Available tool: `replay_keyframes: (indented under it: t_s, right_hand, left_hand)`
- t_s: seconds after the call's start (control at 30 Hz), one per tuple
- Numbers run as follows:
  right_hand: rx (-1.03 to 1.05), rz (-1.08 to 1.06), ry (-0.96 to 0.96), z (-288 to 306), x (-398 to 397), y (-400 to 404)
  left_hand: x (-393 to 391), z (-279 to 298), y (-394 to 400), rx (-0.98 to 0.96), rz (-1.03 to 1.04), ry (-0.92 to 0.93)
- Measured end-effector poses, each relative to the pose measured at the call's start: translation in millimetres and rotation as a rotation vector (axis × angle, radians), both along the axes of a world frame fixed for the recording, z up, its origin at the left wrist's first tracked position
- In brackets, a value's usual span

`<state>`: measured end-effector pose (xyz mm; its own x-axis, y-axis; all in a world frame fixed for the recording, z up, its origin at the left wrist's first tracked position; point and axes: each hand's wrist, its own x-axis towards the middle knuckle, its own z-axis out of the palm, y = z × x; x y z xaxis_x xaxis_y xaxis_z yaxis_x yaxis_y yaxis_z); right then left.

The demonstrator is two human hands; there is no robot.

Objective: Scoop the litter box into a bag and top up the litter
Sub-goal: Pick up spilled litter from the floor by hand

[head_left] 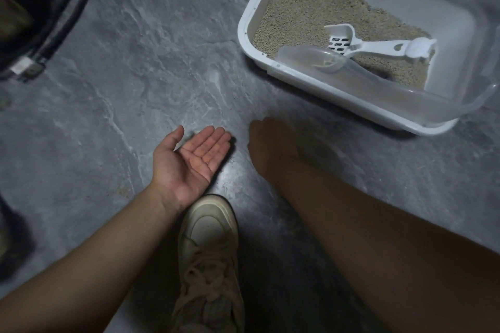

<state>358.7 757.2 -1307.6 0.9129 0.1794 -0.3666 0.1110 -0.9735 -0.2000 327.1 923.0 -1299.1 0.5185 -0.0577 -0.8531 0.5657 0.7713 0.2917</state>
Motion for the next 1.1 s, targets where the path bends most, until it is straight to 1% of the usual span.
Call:
replay_keyframes:
  t_s: [0.1, 0.17, 0.23, 0.27, 0.37, 0.4, 0.5, 0.6, 0.63, 0.67, 0.7, 0.77, 0.8, 0.83, 0.87, 0.9, 1.0, 1.1]
  right_hand:
    - [0.037, 0.0, 0.052, -4.1, 0.2, 1.8]
    - [0.096, -0.068, 0.09, -0.2, 0.0, 2.4]
    - [0.167, -0.131, 0.072, 9.2, -5.2, 5.4]
    - [0.227, -0.151, 0.057, 16.4, -11.0, 10.0]
    - [0.53, -0.205, 0.066, 37.3, -36.6, 38.4]
    - [0.586, -0.217, 0.076, 37.8, -44.2, 51.2]
    - [0.624, -0.214, 0.097, 41.8, -56.0, 74.2]
    - [0.664, -0.121, 0.083, 49.6, -61.1, 67.4]
    - [0.683, -0.096, 0.049, 52.2, -62.9, 60.2]
    - [0.672, -0.08, -0.026, 52.9, -64.1, 51.6]
    - [0.604, -0.06, -0.121, 51.5, -65.1, 40.7]
    - [0.337, 0.026, -0.239, 33.1, -68.5, 18.1]
    - [0.195, 0.066, -0.239, 21.0, -71.7, 6.5]
    - [0.083, 0.08, -0.178, 10.3, -75.2, -4.1]
    - [0.032, 0.069, -0.109, 2.2, -80.0, -13.6]
    - [0.016, 0.072, -0.047, -6.0, -85.3, -22.1]
    - [0.045, 0.184, 0.121, -19.3, -95.8, -37.5]
    - [0.055, 0.198, 0.083, -24.6, -96.7, -39.7]
  left_hand:
    - [1.0, -0.1, -0.1, -0.004, 0.0, -0.006]
    - [1.7, -1.3, -0.4, -0.003, -0.001, -0.008]
    - [2.5, -1.9, -1.3, -0.003, -0.005, -0.005]
    - [2.9, -2.2, -1.7, -0.002, -0.006, -0.004]
    - [2.1, -2.2, -4.9, -0.005, -0.046, -0.001]
    - [1.3, -1.5, -6.6, -0.016, -0.058, 0.005]
    - [-0.4, -0.8, -8.2, -0.042, -0.043, -0.002]
    - [-1.1, 0.3, -2.1, -0.042, -0.008, -0.014]
    - [-0.8, 1.0, 0.7, -0.043, 0.01, -0.015]
    - [-0.4, 1.6, 3.6, -0.04, 0.031, -0.015]
    - [-0.1, 2.5, 6.4, -0.038, 0.056, -0.016]
    - [-0.3, 3.5, 12.4, -0.035, 0.11, -0.018]
    - [-0.7, 3.6, 15.6, -0.032, 0.132, -0.02]
    - [-1.1, 3.6, 18.4, -0.03, 0.15, -0.024]
    - [-1.4, 3.4, 21.2, -0.03, 0.163, -0.027]
    - [-2.0, 3.4, 23.1, -0.029, 0.171, -0.029]
    - [-5.7, 3.9, 23.6, -0.026, 0.166, -0.023]
    - [-10.1, 4.2, 21.5, -0.026, 0.147, -0.021]
